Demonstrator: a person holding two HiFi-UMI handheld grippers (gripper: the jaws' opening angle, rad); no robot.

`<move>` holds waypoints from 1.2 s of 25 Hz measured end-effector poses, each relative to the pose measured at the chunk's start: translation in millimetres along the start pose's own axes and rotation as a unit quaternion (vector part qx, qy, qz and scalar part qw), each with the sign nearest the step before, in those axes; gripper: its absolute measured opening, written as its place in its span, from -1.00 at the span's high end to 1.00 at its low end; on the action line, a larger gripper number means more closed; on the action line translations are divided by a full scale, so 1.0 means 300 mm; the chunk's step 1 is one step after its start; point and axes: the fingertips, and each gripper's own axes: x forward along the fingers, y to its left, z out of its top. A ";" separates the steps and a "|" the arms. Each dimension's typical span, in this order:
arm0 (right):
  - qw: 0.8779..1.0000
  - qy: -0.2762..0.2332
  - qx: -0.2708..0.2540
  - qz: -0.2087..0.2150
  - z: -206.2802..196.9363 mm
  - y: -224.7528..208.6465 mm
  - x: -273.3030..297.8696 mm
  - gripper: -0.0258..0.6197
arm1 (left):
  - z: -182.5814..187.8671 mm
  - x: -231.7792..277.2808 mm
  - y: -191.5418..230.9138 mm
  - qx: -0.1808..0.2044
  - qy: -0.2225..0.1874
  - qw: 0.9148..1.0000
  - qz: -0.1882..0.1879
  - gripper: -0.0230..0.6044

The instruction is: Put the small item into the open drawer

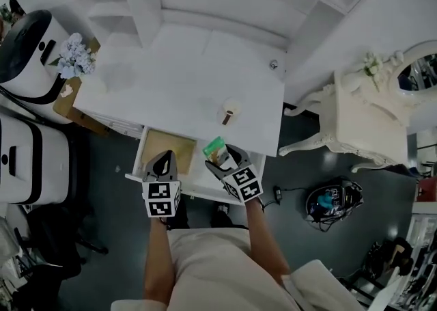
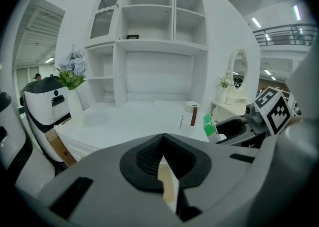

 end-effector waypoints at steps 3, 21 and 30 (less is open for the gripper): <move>1.000 0.023 -0.005 0.000 -0.045 0.005 0.028 -0.21 | -0.015 0.031 0.018 0.001 0.011 1.000 -0.023 0.88; 0.974 0.195 -0.107 0.049 -0.328 0.039 0.096 -0.21 | -0.159 0.100 -0.105 0.029 0.068 0.988 -0.138 0.88; 0.960 0.238 -0.134 0.068 -0.412 0.050 0.146 -0.21 | -0.187 0.081 -0.117 0.043 0.075 0.986 -0.140 0.88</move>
